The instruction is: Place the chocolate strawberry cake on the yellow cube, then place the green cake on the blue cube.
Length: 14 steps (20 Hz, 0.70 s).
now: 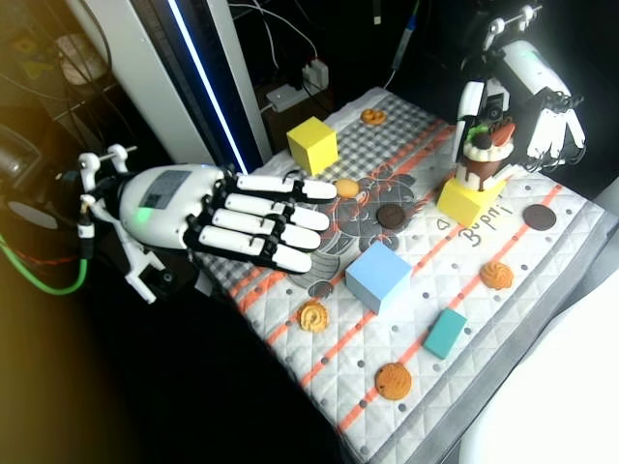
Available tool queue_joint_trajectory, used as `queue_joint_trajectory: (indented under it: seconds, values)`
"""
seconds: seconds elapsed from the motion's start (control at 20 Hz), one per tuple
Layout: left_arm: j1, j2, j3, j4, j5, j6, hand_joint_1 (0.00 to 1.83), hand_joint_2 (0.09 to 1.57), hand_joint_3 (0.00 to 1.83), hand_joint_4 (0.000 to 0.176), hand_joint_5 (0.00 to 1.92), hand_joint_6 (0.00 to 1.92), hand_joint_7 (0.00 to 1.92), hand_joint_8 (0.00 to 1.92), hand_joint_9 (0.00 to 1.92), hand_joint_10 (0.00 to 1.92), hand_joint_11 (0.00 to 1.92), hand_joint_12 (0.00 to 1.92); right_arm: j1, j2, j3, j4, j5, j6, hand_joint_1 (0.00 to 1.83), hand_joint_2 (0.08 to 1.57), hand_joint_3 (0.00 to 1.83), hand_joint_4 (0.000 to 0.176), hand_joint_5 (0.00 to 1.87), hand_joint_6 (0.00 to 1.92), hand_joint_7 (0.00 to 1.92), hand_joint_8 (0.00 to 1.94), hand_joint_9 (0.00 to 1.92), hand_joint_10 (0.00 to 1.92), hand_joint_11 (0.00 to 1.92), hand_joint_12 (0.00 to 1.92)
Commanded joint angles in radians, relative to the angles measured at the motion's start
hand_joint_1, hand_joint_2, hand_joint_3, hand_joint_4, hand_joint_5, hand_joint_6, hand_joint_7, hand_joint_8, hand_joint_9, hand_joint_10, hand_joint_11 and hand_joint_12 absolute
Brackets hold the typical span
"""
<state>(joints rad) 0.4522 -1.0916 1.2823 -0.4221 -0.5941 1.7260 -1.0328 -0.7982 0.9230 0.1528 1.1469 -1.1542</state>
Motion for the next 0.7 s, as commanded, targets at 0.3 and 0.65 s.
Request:
queue_joint_trajectory:
  seconds: [0.3, 0.65]
  values:
    - [0.002, 0.004, 0.005, 0.005, -0.114, -0.007, 1.31, 1.14, 0.0, 0.0, 0.7, 0.49, 0.93, 1.13, 0.71, 0.83, 0.15, 1.52, 0.005, 0.001, 0.003, 0.003, 0.126, 0.0, 0.26, 1.23, 0.0, 0.176, 0.11, 0.0, 0.07, 0.0, 0.1, 0.0, 0.2, 0.19]
    - [0.016, 0.002, 0.004, -0.005, -0.116, -0.007, 1.06, 1.03, 0.0, 0.012, 0.62, 0.0, 0.81, 0.46, 0.58, 0.93, 0.07, 1.58, 0.005, 0.003, 0.002, 0.007, 0.127, 0.0, 0.23, 1.25, 0.01, 0.176, 0.1, 0.0, 0.08, 0.0, 0.09, 0.0, 0.1, 0.16]
